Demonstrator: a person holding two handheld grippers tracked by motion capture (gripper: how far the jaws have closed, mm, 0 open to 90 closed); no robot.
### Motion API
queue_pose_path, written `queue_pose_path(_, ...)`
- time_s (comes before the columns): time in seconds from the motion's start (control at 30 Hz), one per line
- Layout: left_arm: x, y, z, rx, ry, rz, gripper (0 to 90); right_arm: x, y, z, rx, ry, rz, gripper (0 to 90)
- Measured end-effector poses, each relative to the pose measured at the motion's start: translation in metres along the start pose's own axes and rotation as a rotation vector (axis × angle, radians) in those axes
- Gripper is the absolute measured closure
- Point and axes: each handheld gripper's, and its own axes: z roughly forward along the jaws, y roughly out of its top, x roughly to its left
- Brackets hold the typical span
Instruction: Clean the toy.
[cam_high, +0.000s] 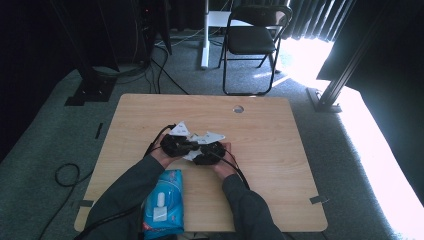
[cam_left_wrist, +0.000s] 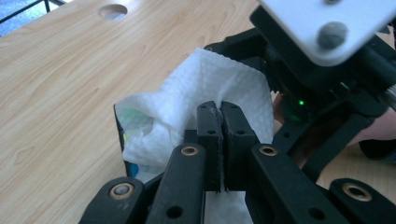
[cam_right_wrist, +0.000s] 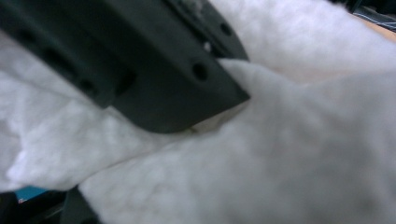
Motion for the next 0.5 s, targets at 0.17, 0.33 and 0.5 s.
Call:
queue_pose_path(0.17, 0.002, 0.000, -0.001, -0.005, 0.020, -0.010, 87.6, 0.002, 0.000, -0.001, -0.003, 0.004, -0.014, 33.9)
queue_pose_path(0.33, 0.005, 0.002, -0.003, -0.006, 0.052, -0.016, 87.6, 0.007, 0.001, -0.002, -0.006, 0.012, -0.034, 33.9)
queue_pose_path(0.5, 0.012, 0.002, -0.006, -0.016, 0.083, -0.037, 87.6, 0.008, 0.000, -0.004, -0.017, 0.026, -0.047, 33.9)
